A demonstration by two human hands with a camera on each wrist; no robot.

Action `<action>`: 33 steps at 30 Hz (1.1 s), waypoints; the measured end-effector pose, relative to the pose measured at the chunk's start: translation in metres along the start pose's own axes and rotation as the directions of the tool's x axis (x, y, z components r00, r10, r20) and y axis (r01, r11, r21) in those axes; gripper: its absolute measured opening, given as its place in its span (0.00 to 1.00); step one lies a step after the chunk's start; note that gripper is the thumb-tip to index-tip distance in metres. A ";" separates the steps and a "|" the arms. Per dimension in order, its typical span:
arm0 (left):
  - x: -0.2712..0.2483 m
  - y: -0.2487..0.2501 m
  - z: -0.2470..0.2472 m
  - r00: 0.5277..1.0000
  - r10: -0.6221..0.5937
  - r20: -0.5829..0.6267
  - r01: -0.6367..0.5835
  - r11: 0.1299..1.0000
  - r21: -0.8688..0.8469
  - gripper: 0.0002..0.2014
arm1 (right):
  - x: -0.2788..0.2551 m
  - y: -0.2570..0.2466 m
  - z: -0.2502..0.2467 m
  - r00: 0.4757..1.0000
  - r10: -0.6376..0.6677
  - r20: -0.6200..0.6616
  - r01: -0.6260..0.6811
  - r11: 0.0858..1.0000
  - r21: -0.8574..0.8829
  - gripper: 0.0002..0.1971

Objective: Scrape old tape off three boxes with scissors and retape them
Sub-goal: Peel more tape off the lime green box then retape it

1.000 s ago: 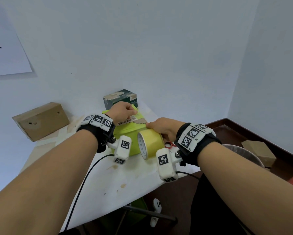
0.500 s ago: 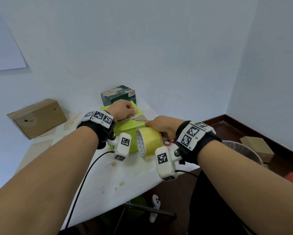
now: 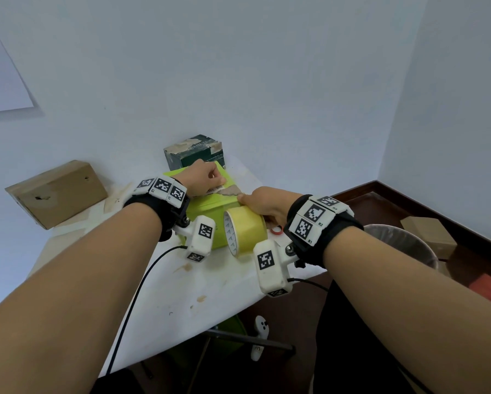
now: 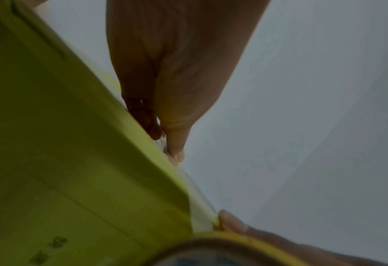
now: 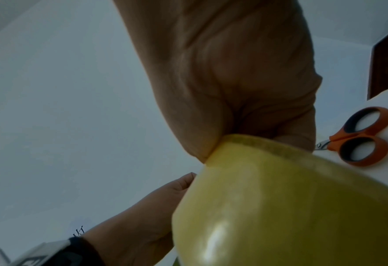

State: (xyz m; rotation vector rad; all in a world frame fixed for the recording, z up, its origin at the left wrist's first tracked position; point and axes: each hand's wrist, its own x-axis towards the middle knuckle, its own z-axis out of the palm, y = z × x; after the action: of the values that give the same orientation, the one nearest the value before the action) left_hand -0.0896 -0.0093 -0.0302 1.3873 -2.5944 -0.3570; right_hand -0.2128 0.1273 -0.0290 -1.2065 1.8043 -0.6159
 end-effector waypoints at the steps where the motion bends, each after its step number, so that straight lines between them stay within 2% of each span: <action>1: 0.000 -0.001 0.001 1.000 -0.003 0.013 0.003 1.000 0.012 0.11 | 0.001 0.000 0.000 1.000 -0.001 0.002 0.001 1.000 -0.005 0.20; 5: 0.002 -0.004 0.001 0.999 0.006 0.043 -0.006 1.000 0.008 0.11 | 0.004 0.002 -0.001 1.000 -0.006 0.004 0.006 1.000 -0.021 0.21; 10: 0.000 -0.005 -0.001 0.998 -0.037 0.056 0.037 0.999 0.008 0.15 | 0.002 0.002 0.000 1.000 -0.014 0.006 0.014 1.000 -0.022 0.21; 15: -0.001 -0.005 -0.006 0.995 -0.056 0.082 0.055 0.998 0.007 0.08 | 0.005 0.001 0.000 1.000 -0.005 0.008 0.005 1.000 -0.020 0.21; 17: -0.002 -0.009 -0.007 0.992 -0.068 0.107 0.073 0.996 -0.045 0.05 | 0.008 0.001 0.000 1.000 -0.001 0.011 0.001 1.000 -0.017 0.21; 19: -0.005 -0.011 -0.010 0.985 -0.069 0.156 0.096 0.981 -0.168 0.04 | 0.010 0.001 0.001 1.000 0.007 0.011 -0.007 1.000 -0.016 0.21; 21: -0.012 -0.010 -0.013 0.982 -0.019 0.189 0.074 0.954 -0.291 0.09 | 0.009 0.001 0.001 1.000 0.008 0.005 -0.008 1.000 -0.026 0.21; 23: -0.021 -0.008 -0.012 0.983 0.047 0.179 0.018 0.939 -0.343 0.13 | 0.009 0.002 0.001 1.000 0.004 -0.004 -0.004 1.000 -0.029 0.21; 27: -0.032 -0.009 -0.002 0.993 0.082 0.082 -0.070 0.987 -0.148 0.19 | 0.008 0.003 0.002 1.000 0.002 -0.015 -0.002 1.000 -0.009 0.20; 30: -0.036 -0.008 0.002 0.992 0.103 0.079 -0.105 0.994 0.032 0.22 | 0.007 0.004 0.002 1.000 -0.009 -0.029 0.009 1.000 -0.024 0.21; 33: -0.038 -0.005 0.009 0.990 0.122 0.064 -0.127 0.988 0.084 0.24 | 0.007 0.006 0.001 0.999 -0.012 -0.042 0.010 0.999 -0.037 0.21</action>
State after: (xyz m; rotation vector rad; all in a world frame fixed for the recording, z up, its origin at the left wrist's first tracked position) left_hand -0.0674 0.0211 -0.0419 1.2500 -2.7595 -0.2725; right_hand -0.2156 0.1235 -0.0365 -1.2368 1.8525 -0.6213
